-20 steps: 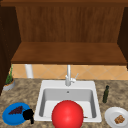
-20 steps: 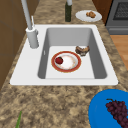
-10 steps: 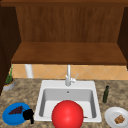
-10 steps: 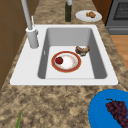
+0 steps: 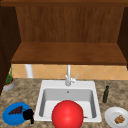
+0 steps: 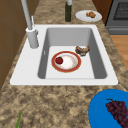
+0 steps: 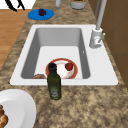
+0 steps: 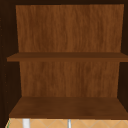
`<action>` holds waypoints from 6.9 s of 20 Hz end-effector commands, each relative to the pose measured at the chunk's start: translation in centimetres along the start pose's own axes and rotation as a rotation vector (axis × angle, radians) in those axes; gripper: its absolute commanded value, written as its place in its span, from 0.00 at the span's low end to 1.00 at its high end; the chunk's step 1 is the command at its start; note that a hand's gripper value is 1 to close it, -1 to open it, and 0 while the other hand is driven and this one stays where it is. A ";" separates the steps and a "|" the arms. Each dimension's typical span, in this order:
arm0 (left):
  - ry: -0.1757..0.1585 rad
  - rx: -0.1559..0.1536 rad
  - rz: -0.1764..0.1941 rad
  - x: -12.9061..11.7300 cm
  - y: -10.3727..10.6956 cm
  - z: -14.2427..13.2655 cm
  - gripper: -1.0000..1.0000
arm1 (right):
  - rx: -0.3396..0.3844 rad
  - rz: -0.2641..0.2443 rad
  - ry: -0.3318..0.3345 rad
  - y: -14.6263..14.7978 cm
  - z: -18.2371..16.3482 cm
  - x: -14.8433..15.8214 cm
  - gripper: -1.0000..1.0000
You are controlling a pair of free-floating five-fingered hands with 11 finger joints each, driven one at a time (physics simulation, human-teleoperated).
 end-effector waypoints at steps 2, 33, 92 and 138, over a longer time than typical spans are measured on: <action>0.000 0.000 0.000 0.0 0.0 0.0 0.50 | 0.026 0.145 -0.030 1.6 -0.4 -0.5 0.00; 0.000 0.000 0.000 0.0 0.0 0.0 0.50 | 0.132 0.475 -0.063 9.2 -5.3 -5.5 0.00; 0.000 0.000 0.000 0.0 0.0 0.0 0.50 | 0.138 1.326 0.307 10.1 -16.1 -15.0 0.00; 0.000 0.000 0.000 0.0 0.0 0.0 0.50 | 0.413 1.490 0.675 24.6 -22.4 -22.5 0.00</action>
